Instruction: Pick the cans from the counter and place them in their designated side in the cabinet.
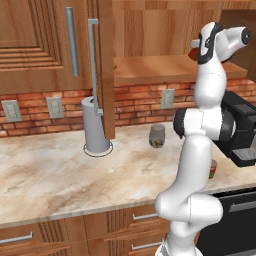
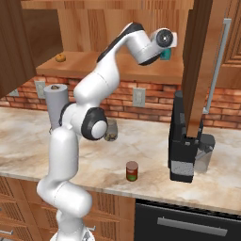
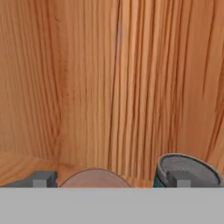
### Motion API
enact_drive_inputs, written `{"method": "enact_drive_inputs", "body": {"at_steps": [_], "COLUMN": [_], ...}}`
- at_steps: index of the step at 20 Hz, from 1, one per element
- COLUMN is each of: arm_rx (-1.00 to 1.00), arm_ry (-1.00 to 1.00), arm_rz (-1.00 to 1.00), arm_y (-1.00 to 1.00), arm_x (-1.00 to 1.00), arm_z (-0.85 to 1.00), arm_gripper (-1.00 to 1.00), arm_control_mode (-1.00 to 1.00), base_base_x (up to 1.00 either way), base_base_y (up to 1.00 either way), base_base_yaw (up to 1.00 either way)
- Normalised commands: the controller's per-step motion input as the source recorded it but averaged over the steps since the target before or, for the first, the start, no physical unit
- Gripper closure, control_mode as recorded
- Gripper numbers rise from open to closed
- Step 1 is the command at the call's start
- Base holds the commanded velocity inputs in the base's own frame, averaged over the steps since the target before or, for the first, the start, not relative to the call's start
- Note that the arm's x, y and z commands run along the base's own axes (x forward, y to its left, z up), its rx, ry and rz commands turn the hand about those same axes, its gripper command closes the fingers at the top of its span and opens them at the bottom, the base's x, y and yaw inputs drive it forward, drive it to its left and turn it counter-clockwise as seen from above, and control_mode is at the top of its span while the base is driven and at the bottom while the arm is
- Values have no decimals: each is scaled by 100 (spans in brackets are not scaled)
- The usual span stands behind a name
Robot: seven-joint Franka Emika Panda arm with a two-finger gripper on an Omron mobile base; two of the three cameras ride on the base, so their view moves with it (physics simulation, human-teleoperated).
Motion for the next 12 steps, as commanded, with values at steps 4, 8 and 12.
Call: {"method": "enact_drive_inputs", "body": {"at_steps": [4, 8, 12], "arm_rx": [0, 0, 0], "arm_ry": [-13, -14, -15], "arm_rz": [7, 7, 7], "arm_y": [21, 33, 10], "arm_x": [17, 17, 2], "arm_z": [-9, -3, 8], "arm_gripper": [-100, -100, -100], "arm_control_mode": [-100, -100, -100], "base_base_x": [0, 0, 0], "base_base_y": [0, 0, 0], "base_base_yaw": [0, 0, 0]}}
